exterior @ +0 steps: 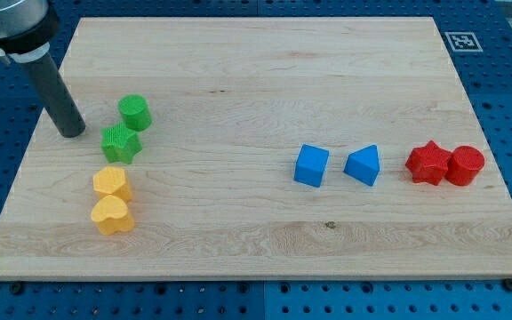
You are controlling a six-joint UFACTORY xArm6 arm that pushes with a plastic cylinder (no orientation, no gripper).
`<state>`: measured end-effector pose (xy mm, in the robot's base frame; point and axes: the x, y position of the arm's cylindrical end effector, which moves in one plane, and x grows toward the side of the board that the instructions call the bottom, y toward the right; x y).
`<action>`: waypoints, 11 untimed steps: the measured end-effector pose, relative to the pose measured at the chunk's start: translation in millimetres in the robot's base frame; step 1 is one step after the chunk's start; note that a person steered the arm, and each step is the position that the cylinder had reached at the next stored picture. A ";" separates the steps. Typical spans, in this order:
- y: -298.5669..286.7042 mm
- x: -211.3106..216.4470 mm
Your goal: Place the green star to the bottom right of the green circle
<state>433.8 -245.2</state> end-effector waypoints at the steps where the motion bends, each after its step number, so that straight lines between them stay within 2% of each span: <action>1: 6.9 4.0; 5: 48.1 16.4; 6: 42.1 17.3; 7: 8.8 25.8; 9: -2.8 78.5; 11: 23.0 103.6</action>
